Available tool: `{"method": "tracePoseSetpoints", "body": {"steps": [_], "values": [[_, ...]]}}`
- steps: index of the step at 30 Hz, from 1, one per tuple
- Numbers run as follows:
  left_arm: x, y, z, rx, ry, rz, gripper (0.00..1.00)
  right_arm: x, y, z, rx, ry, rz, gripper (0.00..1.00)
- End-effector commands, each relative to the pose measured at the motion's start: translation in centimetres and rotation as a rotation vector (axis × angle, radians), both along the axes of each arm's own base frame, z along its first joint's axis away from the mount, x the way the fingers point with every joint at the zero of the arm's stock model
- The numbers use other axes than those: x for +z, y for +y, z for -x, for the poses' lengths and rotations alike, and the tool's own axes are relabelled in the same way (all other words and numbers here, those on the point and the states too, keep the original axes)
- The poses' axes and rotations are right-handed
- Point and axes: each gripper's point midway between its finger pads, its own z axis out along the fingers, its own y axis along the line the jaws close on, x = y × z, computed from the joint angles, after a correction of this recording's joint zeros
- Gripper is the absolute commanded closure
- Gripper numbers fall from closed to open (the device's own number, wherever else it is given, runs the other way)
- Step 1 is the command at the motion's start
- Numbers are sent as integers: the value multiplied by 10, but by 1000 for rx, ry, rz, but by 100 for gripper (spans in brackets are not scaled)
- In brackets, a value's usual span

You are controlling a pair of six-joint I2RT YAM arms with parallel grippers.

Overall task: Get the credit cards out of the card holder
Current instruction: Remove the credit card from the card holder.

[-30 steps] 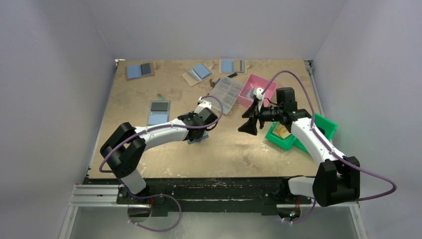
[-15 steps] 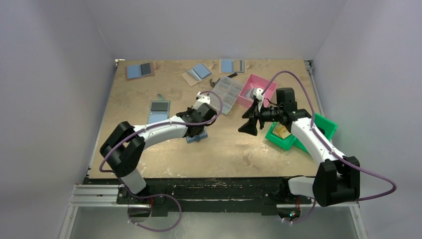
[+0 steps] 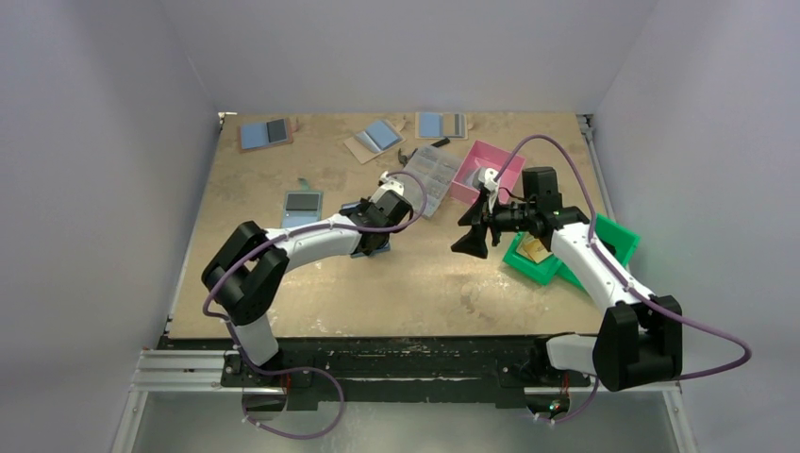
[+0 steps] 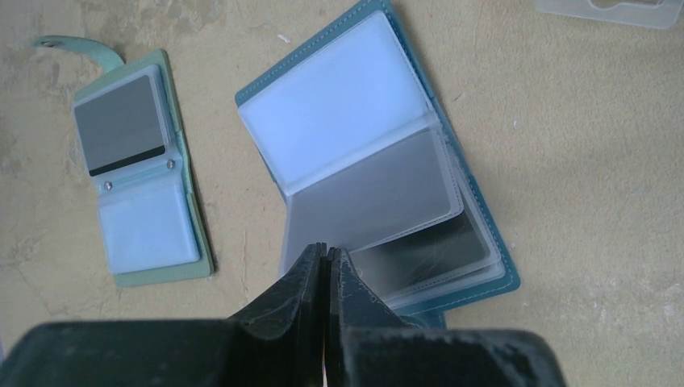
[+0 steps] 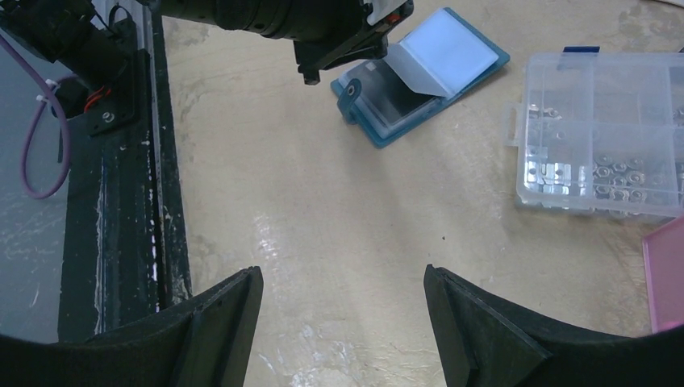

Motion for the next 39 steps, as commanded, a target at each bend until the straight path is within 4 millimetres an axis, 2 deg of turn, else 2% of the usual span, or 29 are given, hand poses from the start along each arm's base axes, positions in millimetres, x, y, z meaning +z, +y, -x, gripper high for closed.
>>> {"method": "tracePoseSetpoints", "body": {"steps": [1,4,8,12,16,20,23,27,31,36,39], "values": [[14,-7,-20,-12,-33,36,98,8,3,-2,20,-27,-8,19],[14,-6,-24,-9,-36,36,100,6,4,-2,24,-28,-1,19],[13,-3,-28,1,-38,43,100,-7,19,1,103,-109,95,18],[12,-1,-33,4,-35,59,100,-12,42,-23,183,-327,218,15],[12,2,-36,13,-35,74,100,-6,69,-47,286,-573,172,13],[11,4,-38,15,-28,107,100,-14,103,-60,367,-718,156,17],[11,3,-42,14,-24,130,100,-17,114,-78,317,-837,185,18],[8,4,-47,16,-14,161,100,-19,118,-96,256,-912,221,24],[8,8,-51,27,-10,197,100,-27,126,-98,258,-978,253,25],[13,13,-50,47,-2,248,100,-36,132,-89,300,-941,247,26],[17,25,-48,83,21,295,83,-39,132,-79,334,-929,236,26]]}}
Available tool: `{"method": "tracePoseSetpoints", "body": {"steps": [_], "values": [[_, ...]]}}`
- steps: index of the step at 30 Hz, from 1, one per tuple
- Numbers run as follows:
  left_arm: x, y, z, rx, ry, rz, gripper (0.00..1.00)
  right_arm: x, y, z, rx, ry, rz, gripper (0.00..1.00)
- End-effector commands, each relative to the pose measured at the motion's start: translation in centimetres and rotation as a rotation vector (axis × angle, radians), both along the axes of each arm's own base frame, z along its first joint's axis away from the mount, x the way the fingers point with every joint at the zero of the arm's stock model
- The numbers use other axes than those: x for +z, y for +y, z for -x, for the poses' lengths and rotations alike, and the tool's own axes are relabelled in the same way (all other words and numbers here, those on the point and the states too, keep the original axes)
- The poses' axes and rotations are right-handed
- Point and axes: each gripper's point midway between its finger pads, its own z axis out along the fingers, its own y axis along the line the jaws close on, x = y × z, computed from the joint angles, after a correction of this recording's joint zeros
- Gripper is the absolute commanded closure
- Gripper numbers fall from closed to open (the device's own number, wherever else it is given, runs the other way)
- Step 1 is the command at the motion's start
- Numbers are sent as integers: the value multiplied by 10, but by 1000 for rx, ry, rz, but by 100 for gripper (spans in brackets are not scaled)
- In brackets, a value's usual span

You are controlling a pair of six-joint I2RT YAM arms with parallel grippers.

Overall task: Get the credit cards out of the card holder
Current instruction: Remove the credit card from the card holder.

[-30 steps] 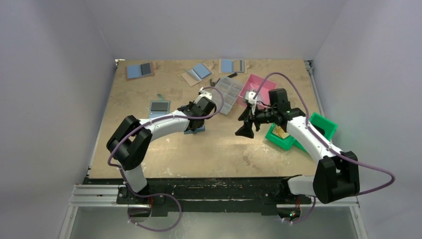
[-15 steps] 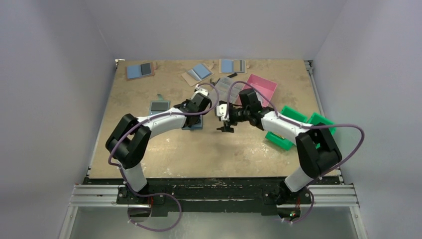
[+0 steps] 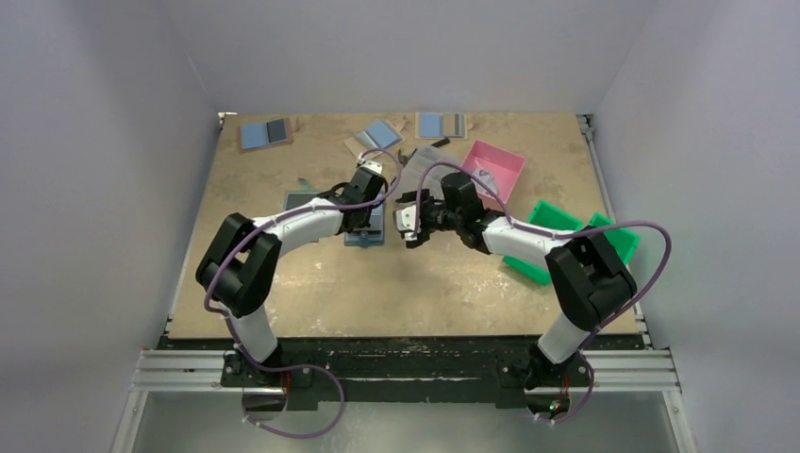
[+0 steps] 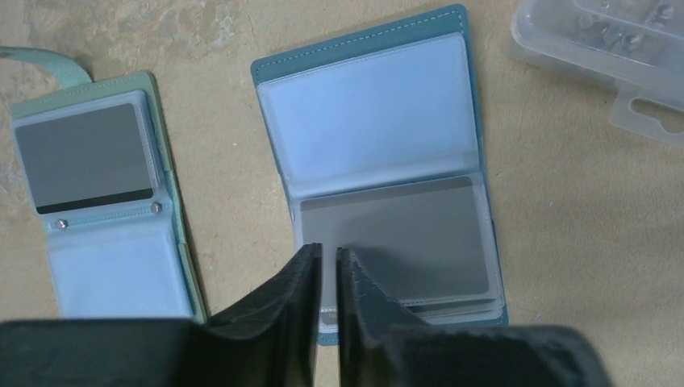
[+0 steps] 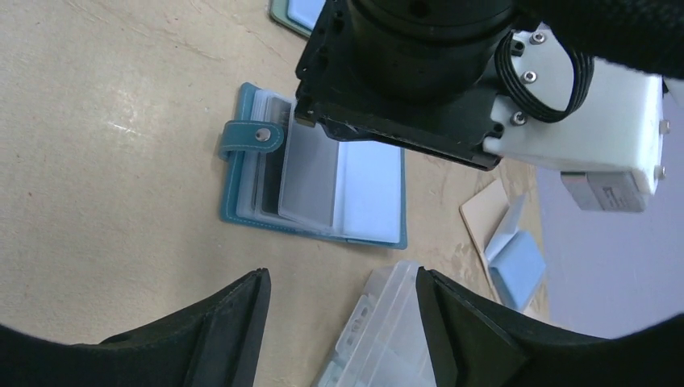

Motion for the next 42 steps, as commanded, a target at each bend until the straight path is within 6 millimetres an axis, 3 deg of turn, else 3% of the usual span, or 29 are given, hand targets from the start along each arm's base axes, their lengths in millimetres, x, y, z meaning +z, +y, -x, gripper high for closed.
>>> {"method": "tracePoseSetpoints", "body": {"steps": [1,5,7,16,28,42], "values": [[27,7,-6,48,-21,141,77,7,5,7,42,-45,-12,26],[39,22,8,98,-1,249,55,0,13,19,58,-60,1,26],[41,24,17,117,12,346,51,-4,20,19,45,-74,17,28],[45,35,46,236,27,573,50,-20,44,-1,-46,-114,64,34],[69,59,71,295,-55,579,47,-33,57,-15,-101,-114,85,44],[75,63,79,298,-73,590,46,-43,61,-19,-115,-114,106,47]]}}
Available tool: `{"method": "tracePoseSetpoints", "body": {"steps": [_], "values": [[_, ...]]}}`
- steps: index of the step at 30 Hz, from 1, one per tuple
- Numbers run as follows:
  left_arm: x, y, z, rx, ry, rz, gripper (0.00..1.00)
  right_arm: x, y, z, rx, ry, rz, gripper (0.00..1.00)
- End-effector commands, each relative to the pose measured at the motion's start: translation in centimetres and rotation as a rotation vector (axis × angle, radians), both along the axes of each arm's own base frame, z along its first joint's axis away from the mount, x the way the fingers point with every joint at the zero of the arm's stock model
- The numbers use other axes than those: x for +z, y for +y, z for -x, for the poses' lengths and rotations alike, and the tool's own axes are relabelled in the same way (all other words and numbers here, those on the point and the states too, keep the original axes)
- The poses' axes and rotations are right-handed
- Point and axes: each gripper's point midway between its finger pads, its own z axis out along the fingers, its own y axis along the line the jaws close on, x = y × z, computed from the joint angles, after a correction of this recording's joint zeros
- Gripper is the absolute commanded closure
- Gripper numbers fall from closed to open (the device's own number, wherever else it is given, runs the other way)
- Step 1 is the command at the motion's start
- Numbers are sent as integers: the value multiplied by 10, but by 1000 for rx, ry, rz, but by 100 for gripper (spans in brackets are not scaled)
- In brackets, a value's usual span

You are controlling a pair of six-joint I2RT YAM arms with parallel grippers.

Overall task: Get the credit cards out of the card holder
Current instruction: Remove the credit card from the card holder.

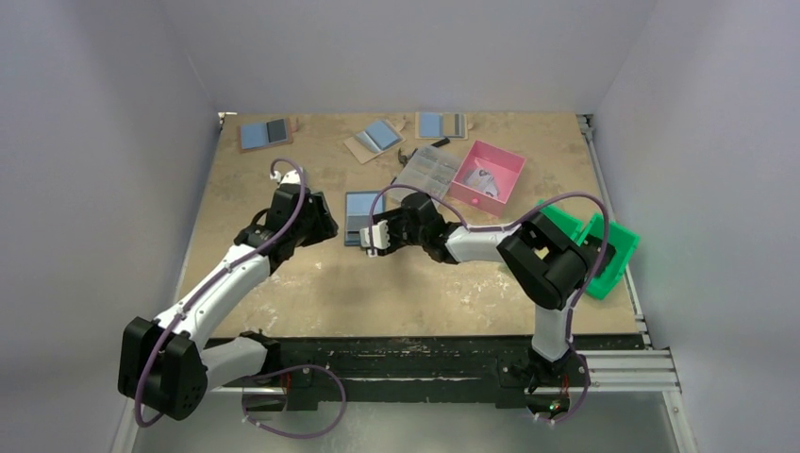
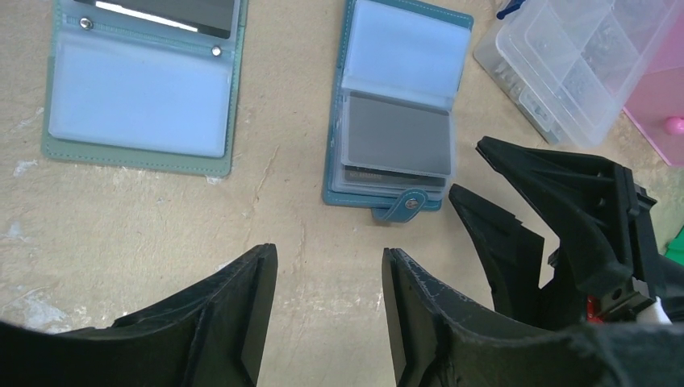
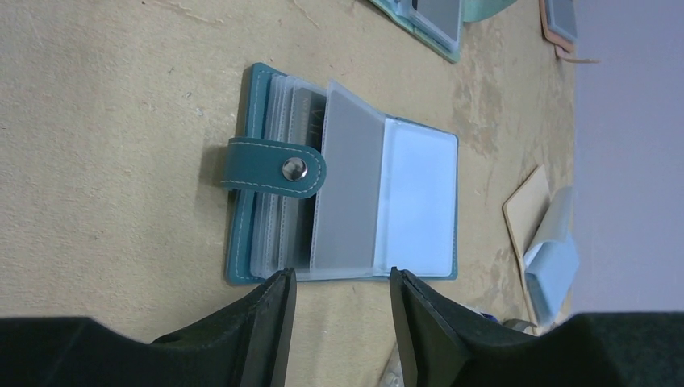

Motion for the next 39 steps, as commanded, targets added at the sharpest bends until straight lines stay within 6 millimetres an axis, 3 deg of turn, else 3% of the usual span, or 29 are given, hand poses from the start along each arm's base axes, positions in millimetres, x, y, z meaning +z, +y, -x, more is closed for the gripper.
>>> {"method": "tracePoseSetpoints", "body": {"steps": [1,13,25,29,34,39], "values": [[8,5,0,23,-34,12,46,20,13,-10,-6,-44,-45,47],[12,7,2,25,-41,13,45,21,16,-20,-49,-61,-47,54],[11,-4,-3,-53,-46,14,44,21,23,-31,-76,-42,-48,86],[10,-10,-7,-108,-32,-11,43,16,33,-23,-14,7,-39,100],[3,-16,-15,-233,20,-92,43,10,38,-7,82,48,-12,100],[9,-16,-17,-303,38,-149,43,32,35,1,111,75,-60,100]]}}
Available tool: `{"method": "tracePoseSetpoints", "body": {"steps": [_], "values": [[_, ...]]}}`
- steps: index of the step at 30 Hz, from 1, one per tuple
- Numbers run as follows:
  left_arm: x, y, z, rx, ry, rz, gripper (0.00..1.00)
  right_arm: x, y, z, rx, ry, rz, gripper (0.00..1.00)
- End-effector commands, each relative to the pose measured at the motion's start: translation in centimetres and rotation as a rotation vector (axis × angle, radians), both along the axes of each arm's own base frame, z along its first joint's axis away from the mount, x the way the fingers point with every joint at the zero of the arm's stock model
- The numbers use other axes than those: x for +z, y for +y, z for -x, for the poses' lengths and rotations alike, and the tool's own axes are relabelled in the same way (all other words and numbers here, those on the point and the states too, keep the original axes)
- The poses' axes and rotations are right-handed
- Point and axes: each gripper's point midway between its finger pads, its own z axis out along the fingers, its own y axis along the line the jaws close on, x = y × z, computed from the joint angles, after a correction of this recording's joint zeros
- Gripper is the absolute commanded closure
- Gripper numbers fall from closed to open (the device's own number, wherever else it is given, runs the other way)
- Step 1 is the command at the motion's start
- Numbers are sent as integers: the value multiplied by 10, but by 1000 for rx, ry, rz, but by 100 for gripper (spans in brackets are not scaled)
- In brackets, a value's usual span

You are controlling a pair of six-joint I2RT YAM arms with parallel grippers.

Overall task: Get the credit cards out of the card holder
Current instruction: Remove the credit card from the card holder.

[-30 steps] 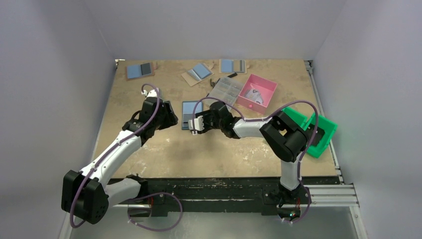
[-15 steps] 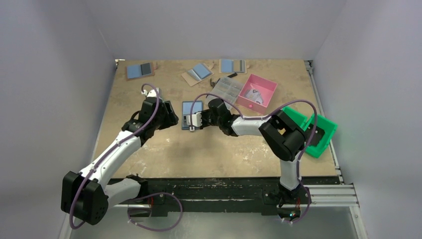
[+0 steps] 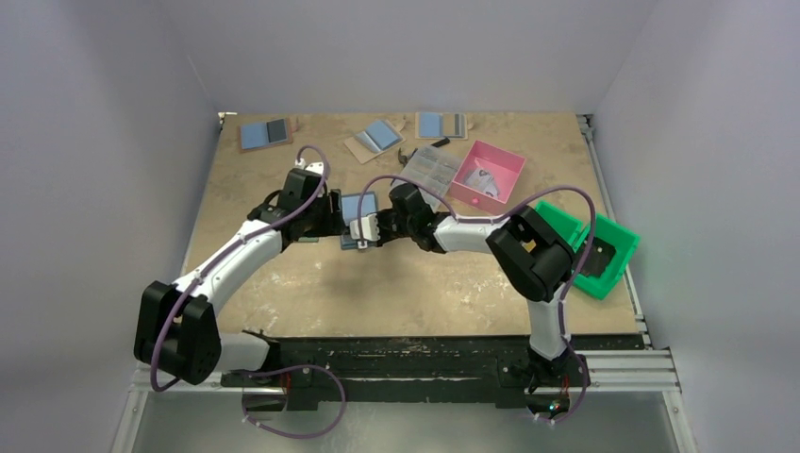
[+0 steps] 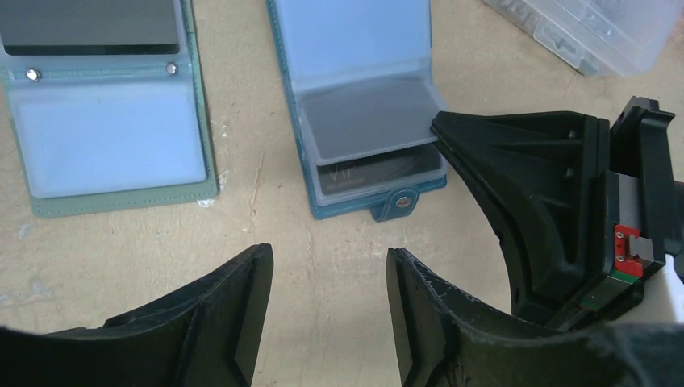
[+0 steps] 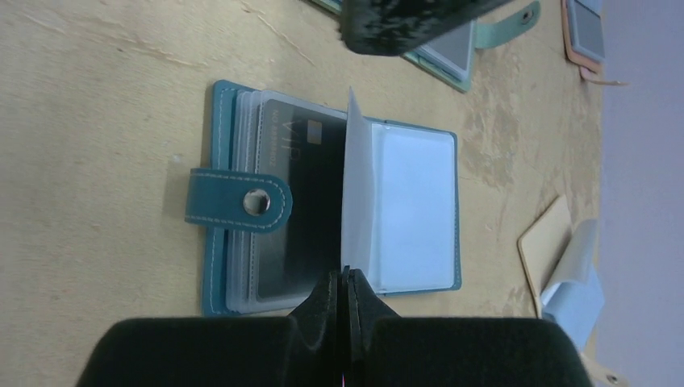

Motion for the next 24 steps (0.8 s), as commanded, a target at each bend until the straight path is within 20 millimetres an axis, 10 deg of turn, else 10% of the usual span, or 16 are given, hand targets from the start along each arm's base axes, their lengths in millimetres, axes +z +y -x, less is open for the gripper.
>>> {"method": "tracePoseSetpoints", "body": {"steps": [1,24], "values": [[29,-6,-5,-132,-69,-14,43,43,7,14,87,36,-82,100],[78,-84,74,-500,-359,486,18,27,-52,95,327,512,70,100]]}}
